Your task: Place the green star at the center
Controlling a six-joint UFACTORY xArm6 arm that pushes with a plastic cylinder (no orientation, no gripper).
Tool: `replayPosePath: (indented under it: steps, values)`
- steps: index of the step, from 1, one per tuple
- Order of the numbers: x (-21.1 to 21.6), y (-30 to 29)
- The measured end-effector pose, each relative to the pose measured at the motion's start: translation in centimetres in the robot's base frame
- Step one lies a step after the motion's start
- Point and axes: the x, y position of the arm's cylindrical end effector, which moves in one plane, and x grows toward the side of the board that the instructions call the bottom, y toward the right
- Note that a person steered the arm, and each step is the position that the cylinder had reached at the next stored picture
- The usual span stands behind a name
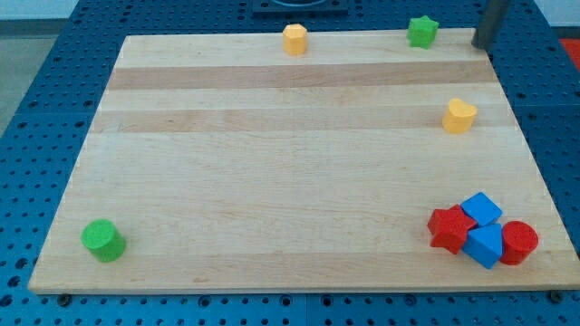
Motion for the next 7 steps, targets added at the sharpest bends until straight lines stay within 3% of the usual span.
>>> replayPosePath:
  steps: [3,7]
  values:
    - [-1.4,-8.4]
    - [3.3,-12.7]
